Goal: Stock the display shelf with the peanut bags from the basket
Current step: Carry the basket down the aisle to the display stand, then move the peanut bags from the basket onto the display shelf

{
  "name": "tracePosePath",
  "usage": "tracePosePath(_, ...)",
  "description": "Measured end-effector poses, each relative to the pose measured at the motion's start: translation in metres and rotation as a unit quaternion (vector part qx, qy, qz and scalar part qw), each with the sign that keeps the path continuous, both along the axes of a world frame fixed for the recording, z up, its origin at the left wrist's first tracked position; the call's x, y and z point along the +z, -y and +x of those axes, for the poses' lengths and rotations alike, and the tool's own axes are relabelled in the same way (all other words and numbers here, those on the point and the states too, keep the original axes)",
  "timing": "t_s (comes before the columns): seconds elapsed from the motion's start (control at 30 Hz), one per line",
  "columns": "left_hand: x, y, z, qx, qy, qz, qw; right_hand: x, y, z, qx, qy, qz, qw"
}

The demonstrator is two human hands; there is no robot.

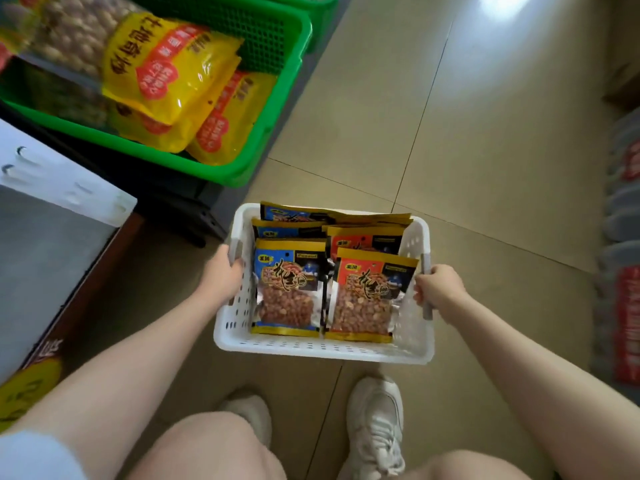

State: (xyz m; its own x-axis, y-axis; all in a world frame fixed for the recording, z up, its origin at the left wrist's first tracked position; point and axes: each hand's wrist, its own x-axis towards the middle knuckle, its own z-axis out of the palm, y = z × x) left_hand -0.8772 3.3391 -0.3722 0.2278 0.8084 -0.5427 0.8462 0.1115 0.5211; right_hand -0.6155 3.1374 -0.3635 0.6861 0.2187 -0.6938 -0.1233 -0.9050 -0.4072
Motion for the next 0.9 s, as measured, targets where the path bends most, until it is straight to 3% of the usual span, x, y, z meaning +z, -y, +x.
tracePosePath(0.13, 0.004, -0.01, 0.001, -0.014, 0.031, -0.028, 0.999, 0.004, 0.002, 0.002, 0.003, -0.029, 0.018, 0.999)
tracePosePath(0.2, 0.008, -0.009, -0.001, -0.04, 0.012, -0.021, 0.999, 0.006, 0.0, -0.002, 0.065, 0.038, -0.009, 0.997)
tracePosePath(0.27, 0.009, -0.006, -0.003, -0.126, -0.075, 0.108, 0.983, 0.01, -0.004, -0.009, 0.193, 0.199, -0.013, 0.961)
tracePosePath(0.3, 0.01, -0.004, -0.002, -0.179, -0.105, 0.2, 0.958, 0.012, -0.008, -0.014, 0.265, 0.269, 0.021, 0.926)
tracePosePath(0.37, 0.011, -0.001, 0.008, -0.289, -0.068, 0.324, 0.898, 0.011, -0.02, -0.024, 0.381, 0.32, 0.082, 0.863)
tracePosePath(0.47, 0.007, -0.001, 0.03, -0.401, -0.035, 0.323, 0.857, -0.001, -0.036, -0.033, 0.463, 0.291, -0.001, 0.837)
tracePosePath(0.57, -0.006, -0.013, 0.042, -0.453, -0.161, 0.285, 0.829, -0.006, -0.037, -0.032, 0.475, 0.291, -0.07, 0.828)
tracePosePath(0.67, -0.018, -0.02, 0.043, -0.498, -0.232, 0.264, 0.793, -0.016, -0.029, -0.023, 0.472, 0.212, -0.075, 0.852)
tracePosePath(0.73, -0.024, -0.019, 0.042, -0.506, -0.237, 0.265, 0.786, -0.021, -0.025, -0.019, 0.482, 0.141, -0.07, 0.862)
tracePosePath(0.83, -0.025, -0.02, 0.044, -0.492, -0.216, 0.28, 0.796, -0.023, -0.022, -0.017, 0.532, 0.092, -0.073, 0.839)
tracePosePath(0.9, -0.024, -0.021, 0.04, -0.515, -0.201, 0.28, 0.784, -0.024, -0.023, -0.017, 0.548, 0.063, -0.057, 0.832)
